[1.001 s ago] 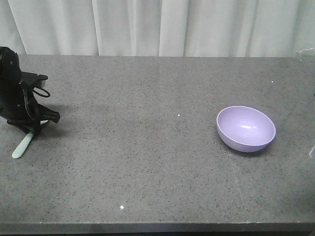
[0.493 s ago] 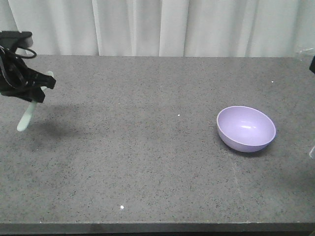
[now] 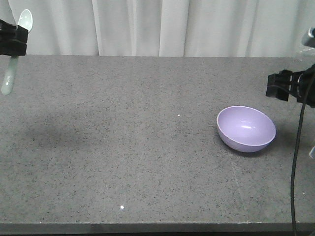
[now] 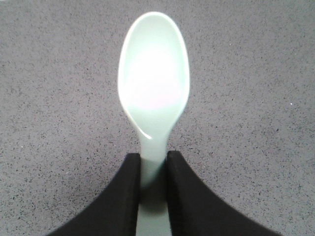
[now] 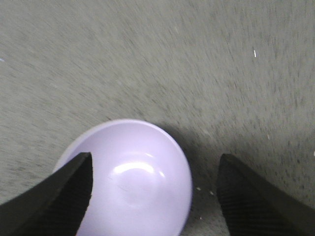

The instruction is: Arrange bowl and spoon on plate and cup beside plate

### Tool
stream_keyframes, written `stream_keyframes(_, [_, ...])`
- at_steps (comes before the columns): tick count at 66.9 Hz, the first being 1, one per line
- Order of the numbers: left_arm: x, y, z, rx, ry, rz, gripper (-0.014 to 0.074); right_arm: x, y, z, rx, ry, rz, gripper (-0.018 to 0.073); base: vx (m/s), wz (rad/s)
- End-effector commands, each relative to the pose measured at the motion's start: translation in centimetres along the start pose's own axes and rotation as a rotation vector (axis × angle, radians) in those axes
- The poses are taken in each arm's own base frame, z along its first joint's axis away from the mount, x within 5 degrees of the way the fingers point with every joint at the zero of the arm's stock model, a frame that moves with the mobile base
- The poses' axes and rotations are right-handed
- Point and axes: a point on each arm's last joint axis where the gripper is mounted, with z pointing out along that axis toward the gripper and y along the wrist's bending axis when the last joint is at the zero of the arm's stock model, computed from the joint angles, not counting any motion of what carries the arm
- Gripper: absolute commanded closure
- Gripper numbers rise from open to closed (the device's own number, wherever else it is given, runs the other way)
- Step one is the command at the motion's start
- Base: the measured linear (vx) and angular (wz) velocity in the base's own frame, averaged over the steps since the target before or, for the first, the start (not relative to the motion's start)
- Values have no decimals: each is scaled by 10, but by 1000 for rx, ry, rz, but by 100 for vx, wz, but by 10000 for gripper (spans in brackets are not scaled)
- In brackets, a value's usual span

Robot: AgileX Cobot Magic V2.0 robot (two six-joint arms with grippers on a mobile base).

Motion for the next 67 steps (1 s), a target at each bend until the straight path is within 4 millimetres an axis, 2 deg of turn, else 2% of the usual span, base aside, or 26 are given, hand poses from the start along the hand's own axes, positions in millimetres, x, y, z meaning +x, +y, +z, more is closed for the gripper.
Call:
stream_keyframes(1, [-10,-7,-24,12,-124,6,604,-10,-6,6,7,-31,3,53,0,0])
stream_keyframes(9, [-10,-7,-24,11,-125,5,604,-2,-10,31,-2,51,-8,53,0,0])
stream_keyframes(19, [-10,-7,-24,11,-125,5,604,5,-11,52,-23,108,1,53,0,0])
stream_keyframes(38, [-10,-7,-24,11,-125,5,604,18,-16,77,-31,210,-13,74,0,0])
stream_keyframes(46, [-10,-7,-24,12,-124,4,604,18,-16,78,-30,212,-13,175,0,0])
stream_keyframes(62, [-9,-7,-23,13,-117,4,604,15,-16,78,-26,186,-24,567,0,0])
stream_keyframes(67, [-9,-8,-23,14,-113,4,604,10,-15,76,-30,170,-29,573,0,0])
